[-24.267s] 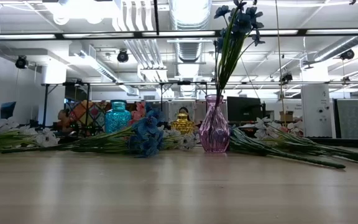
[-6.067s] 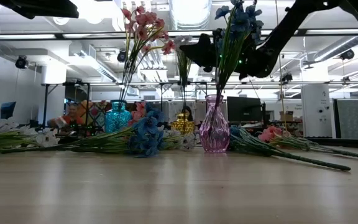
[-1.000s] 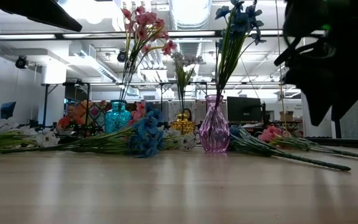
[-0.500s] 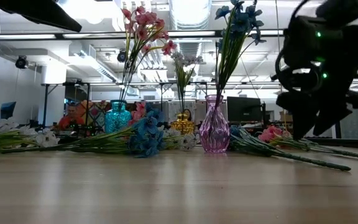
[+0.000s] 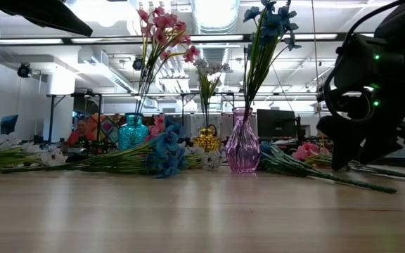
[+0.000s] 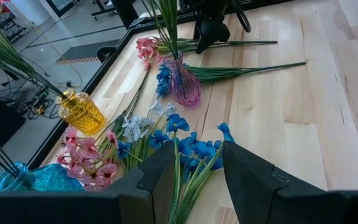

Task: Sort flowers into vase by color

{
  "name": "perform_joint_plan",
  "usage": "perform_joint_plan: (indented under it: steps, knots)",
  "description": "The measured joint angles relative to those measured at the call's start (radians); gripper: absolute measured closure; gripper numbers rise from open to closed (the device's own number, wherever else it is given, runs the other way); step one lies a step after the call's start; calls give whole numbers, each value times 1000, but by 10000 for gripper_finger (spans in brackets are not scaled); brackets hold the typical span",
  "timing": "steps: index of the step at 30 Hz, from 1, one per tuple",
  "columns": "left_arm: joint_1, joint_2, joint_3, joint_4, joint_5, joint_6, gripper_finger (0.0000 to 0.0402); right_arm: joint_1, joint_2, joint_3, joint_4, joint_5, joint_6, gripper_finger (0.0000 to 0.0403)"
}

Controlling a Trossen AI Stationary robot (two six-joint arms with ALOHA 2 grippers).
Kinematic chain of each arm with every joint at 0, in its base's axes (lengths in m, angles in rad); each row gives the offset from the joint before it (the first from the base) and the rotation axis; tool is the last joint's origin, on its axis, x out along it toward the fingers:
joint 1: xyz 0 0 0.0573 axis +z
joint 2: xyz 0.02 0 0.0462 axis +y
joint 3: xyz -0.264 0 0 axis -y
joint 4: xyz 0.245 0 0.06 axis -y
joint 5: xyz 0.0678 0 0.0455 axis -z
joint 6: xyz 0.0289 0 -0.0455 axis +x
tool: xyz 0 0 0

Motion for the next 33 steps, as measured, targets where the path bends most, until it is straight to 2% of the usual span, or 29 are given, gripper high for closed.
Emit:
perform_joint_plan:
  steps: [25, 33]
  knots:
    - [0, 0, 0, 1, 0, -41, 283, 0, 1, -1, -10, -11, 110, 314]
    - [0, 0, 0, 1, 0, -77, 283, 1, -42, 0, -54, -17, 114, 368]
